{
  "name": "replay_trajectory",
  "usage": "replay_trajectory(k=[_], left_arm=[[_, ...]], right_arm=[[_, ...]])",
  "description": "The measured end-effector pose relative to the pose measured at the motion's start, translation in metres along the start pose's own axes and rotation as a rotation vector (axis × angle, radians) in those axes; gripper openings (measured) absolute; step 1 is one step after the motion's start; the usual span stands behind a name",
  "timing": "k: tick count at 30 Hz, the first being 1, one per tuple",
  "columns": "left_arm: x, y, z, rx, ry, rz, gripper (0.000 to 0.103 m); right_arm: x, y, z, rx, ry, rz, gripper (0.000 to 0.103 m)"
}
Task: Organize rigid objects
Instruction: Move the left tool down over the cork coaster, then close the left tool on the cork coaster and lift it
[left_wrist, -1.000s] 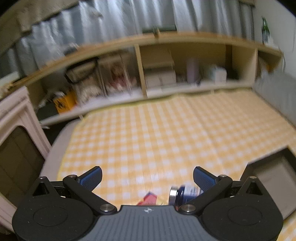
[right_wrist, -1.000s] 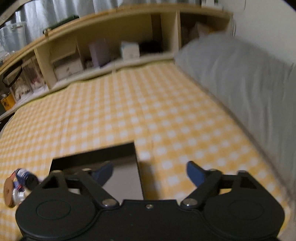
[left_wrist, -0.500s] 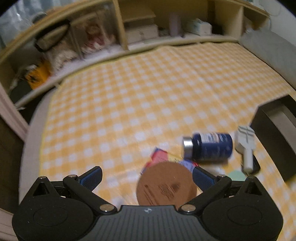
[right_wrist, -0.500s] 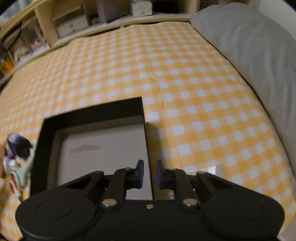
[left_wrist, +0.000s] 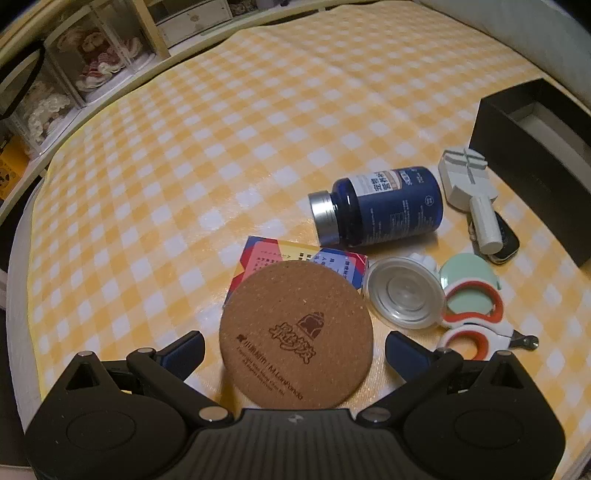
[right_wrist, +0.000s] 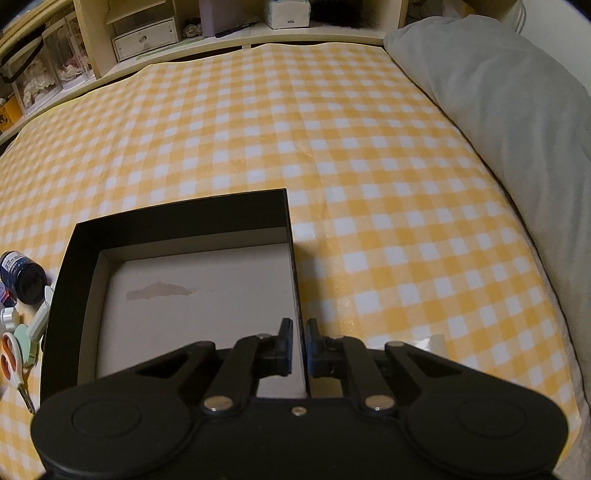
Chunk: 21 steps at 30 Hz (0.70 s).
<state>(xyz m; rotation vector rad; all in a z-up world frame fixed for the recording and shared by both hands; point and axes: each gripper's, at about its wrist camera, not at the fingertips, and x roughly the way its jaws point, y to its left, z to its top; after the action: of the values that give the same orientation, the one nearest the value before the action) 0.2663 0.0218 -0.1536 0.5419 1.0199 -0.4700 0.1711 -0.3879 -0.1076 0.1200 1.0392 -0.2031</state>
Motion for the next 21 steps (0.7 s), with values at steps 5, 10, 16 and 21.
replay_trajectory(k=[5, 10, 16, 21], left_arm=[[0.014, -0.005, 0.005, 0.010, 0.005, 0.012, 0.103], [0.030, -0.007, 0.007, 0.001, 0.048, 0.028, 0.103], [0.027, 0.011, 0.006, -0.123, 0.020, -0.064, 0.097], [0.026, 0.030, 0.007, -0.247, 0.020, -0.079, 0.088]], right_arm=[[0.001, -0.002, 0.000, 0.004, 0.006, 0.009, 0.008], [0.002, -0.003, 0.001, 0.007, 0.006, 0.012, 0.010], [0.004, -0.003, 0.001, 0.005, 0.008, 0.015, 0.012], [0.005, -0.001, 0.001, 0.003, 0.008, 0.016, 0.013]])
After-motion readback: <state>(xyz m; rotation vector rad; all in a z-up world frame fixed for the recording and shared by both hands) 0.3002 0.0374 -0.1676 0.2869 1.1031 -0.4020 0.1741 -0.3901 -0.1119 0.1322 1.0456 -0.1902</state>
